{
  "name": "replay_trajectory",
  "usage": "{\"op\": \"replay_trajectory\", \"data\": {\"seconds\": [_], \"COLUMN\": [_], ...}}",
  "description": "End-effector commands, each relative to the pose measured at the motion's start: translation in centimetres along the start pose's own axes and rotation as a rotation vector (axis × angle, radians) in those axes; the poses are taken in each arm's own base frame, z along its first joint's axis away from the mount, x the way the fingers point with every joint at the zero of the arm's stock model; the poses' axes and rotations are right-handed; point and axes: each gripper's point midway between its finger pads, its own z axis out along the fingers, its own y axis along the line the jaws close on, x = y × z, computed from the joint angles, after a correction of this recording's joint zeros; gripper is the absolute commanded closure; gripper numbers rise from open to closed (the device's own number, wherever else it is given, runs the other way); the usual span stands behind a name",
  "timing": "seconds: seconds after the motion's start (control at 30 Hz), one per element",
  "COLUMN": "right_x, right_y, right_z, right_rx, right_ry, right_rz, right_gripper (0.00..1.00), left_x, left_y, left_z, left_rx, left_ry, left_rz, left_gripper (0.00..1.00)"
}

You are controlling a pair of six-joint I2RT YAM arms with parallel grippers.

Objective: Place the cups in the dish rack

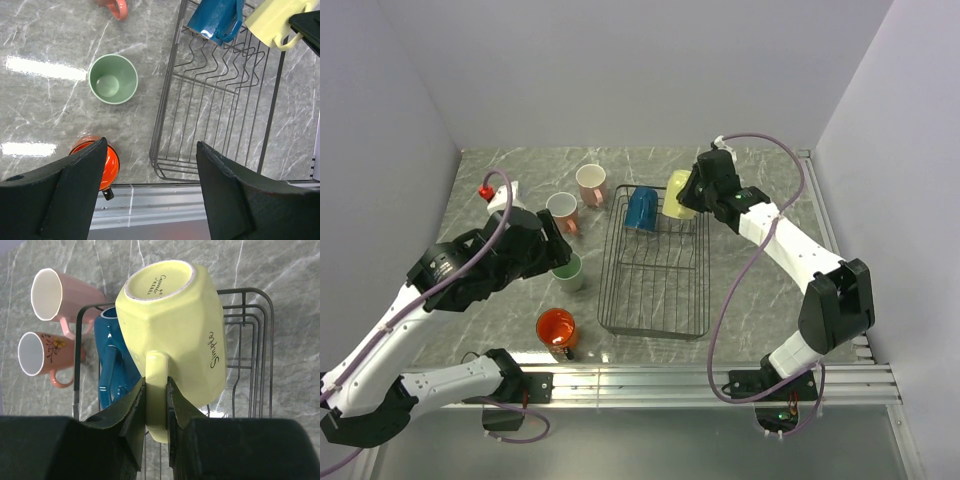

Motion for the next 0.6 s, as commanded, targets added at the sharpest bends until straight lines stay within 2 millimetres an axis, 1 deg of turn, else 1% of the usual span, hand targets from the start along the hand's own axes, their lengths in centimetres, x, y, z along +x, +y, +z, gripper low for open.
{"op": "replay_trajectory", "data": {"seconds": [0.0, 0.13, 0.2, 0.37, 0.5, 0.57], "right_x": [-2.6, -1.0, 0.1, 2.2, 2.6, 2.3], "right_y": [2.6, 2.2, 2.0, 1.3, 0.3, 0.1], "right_z": [-0.5, 0.0, 0.5, 0.6, 0.8, 0.6], "right_rx": [-0.080, -0.064, -0.047, -0.027, 0.016, 0.023], "right_ry": [-0.103, -0.064, -0.032, -0.005, -0.006, -0.022], "right_rz": [0.017, -0.002, -0.012, -0.019, -0.016, -0.021], "right_gripper": [1.00, 1.00, 1.00, 1.00, 1.00, 1.00], "left_x": [0.1, 0.4, 0.5, 0.6, 0.4, 0.4], "left_y": [0.3, 0.6, 0.6, 0.4, 0.0, -0.1], "left_z": [-0.2, -0.1, 0.0, 0.4, 0.6, 0.7], "left_rx": [0.007, 0.001, 0.002, 0.000, 0.010, 0.009], "left_ry": [-0.008, -0.006, -0.003, -0.001, -0.003, -0.003], "left_rz": [-0.020, -0.017, -0.011, 0.006, 0.016, 0.023], "left_gripper": [0.23, 0.23, 0.23, 0.23, 0.22, 0.22]}}
